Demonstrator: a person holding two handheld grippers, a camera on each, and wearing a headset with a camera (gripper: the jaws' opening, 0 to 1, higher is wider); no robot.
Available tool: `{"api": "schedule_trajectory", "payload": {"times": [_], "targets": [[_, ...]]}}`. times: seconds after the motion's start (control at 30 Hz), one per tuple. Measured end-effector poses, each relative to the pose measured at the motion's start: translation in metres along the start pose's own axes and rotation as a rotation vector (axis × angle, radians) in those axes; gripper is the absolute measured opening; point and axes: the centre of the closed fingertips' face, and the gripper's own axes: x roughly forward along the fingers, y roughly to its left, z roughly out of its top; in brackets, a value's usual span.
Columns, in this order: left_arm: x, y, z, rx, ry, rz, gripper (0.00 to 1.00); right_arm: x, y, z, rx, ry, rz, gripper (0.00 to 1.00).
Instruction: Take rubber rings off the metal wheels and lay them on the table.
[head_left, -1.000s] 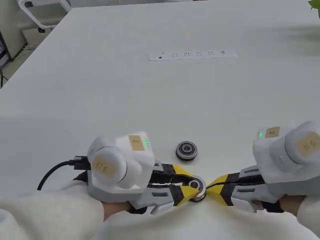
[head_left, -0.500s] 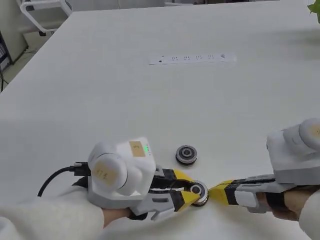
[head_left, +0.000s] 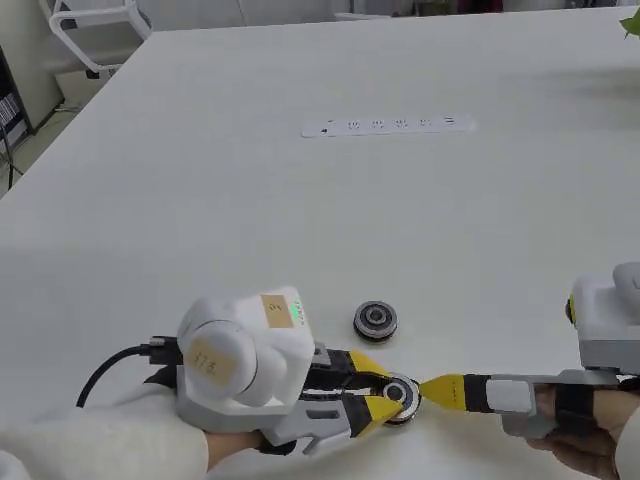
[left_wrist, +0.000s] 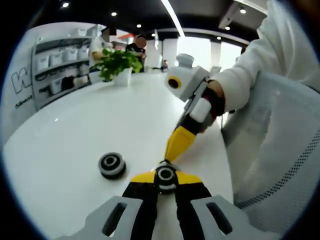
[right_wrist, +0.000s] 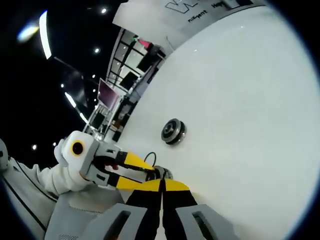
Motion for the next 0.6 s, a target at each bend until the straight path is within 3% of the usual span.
{"api": "schedule_trajectory", "payload": {"times": [0.17, 0.6], "targets": [[0.000, 0.000, 0.000, 0.005, 0.001, 0.002, 0.13, -0.001, 0.003, -0.001, 0.034, 0.000, 0.015, 0.00], [0.001, 0.000, 0.000, 0.008, 0.000, 0.003, 0.13, 0.000, 0.011, -0.001, 0.018, 0.013, 0.035, 0.00]]}}
